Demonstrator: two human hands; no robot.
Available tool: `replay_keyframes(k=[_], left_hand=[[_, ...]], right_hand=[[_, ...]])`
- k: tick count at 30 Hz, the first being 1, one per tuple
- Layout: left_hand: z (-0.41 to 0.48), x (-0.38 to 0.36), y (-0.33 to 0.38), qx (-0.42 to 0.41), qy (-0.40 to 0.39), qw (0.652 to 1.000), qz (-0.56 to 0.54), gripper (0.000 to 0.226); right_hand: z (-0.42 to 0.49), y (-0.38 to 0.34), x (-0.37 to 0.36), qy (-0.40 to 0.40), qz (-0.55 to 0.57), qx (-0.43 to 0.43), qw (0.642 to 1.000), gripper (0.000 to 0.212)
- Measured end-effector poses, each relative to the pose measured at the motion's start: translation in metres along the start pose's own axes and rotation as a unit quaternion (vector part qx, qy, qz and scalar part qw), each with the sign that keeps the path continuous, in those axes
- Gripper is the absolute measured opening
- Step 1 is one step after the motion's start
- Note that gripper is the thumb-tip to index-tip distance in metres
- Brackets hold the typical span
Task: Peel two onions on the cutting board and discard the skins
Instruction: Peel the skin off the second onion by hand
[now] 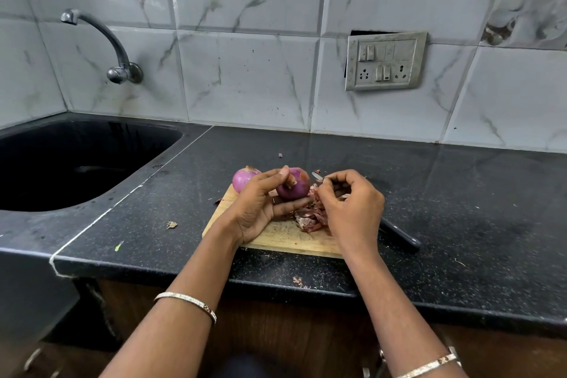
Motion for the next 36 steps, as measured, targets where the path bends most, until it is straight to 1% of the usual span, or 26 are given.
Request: replay_keyframes(k=[4,5,7,8,11,14,17,20,23,24,27,31,34,36], left_hand=[[0.0010,0.0020,-0.0009,0.012,0.031,0.999,-0.030,0.031],[0.0010,0.0018,-0.0010,0.016,0.033,0.999,-0.031,0.036],[0.0014,0.0015,-0.0013,0.017,0.031,0.999,-0.024,0.045],[0.0015,0.0010,-0.0012,0.014,0.027,0.999,-0.018,0.046],[0.0022,0.0000,-0.0011,0.005,0.011,1.000,0.011,0.043],[0.0035,-0.0005,-0.0026,0.000,-0.002,0.999,0.041,0.045],[0.0027,-0.0027,-0.0027,-0.003,-0.012,0.998,0.054,0.052],[0.0022,-0.0037,-0.0021,-0.004,-0.021,0.998,0.053,0.046],[0.0034,-0.0020,-0.0025,-0.006,-0.011,0.999,0.053,0.063],[0.0037,-0.0017,-0.0026,-0.007,-0.010,0.999,0.053,0.066],[0.0036,-0.0011,-0.0030,-0.009,-0.009,0.999,0.047,0.066],[0.0049,-0.0004,-0.0036,-0.009,-0.012,0.999,0.052,0.064],[0.0049,-0.0004,-0.0036,-0.010,-0.014,0.998,0.059,0.062],[0.0051,-0.0002,-0.0039,-0.013,-0.015,0.998,0.059,0.061]], right_hand=[[-0.0003,0.0001,-0.0010,-0.034,0.036,-0.022,0.999,0.019],[-0.0006,-0.0013,-0.0015,-0.045,0.046,-0.018,0.998,0.020],[-0.0015,-0.0047,-0.0029,-0.062,0.057,0.002,0.996,0.015],[-0.0022,-0.0062,-0.0042,-0.071,0.060,0.010,0.996,0.013],[-0.0030,-0.0069,-0.0081,-0.092,0.065,0.016,0.994,0.016],[-0.0026,-0.0071,-0.0070,-0.085,0.073,0.011,0.994,0.015],[-0.0022,-0.0063,-0.0060,-0.079,0.080,0.005,0.994,0.015],[-0.0015,-0.0050,-0.0057,-0.071,0.077,0.006,0.995,0.013],[-0.0013,-0.0035,-0.0056,-0.057,0.066,0.009,0.996,0.015],[-0.0015,-0.0029,-0.0060,-0.058,0.062,0.007,0.996,0.017],[-0.0012,-0.0027,-0.0059,-0.061,0.060,0.005,0.996,0.018],[-0.0021,-0.0075,-0.0049,-0.067,0.079,0.020,0.994,0.004],[-0.0024,-0.0058,-0.0062,-0.074,0.084,0.007,0.994,0.009],[-0.0018,-0.0037,-0.0069,-0.076,0.085,-0.001,0.993,0.008]])
Point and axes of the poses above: each hand's wrist, its own z-axis towards the middle knuckle, its own x-axis out of the back of the hand, y = z × x, the point moved 5 cm from there along z, towards the middle knuckle, and after that the axes turned 1 degree about x, right-handed, at the moved point
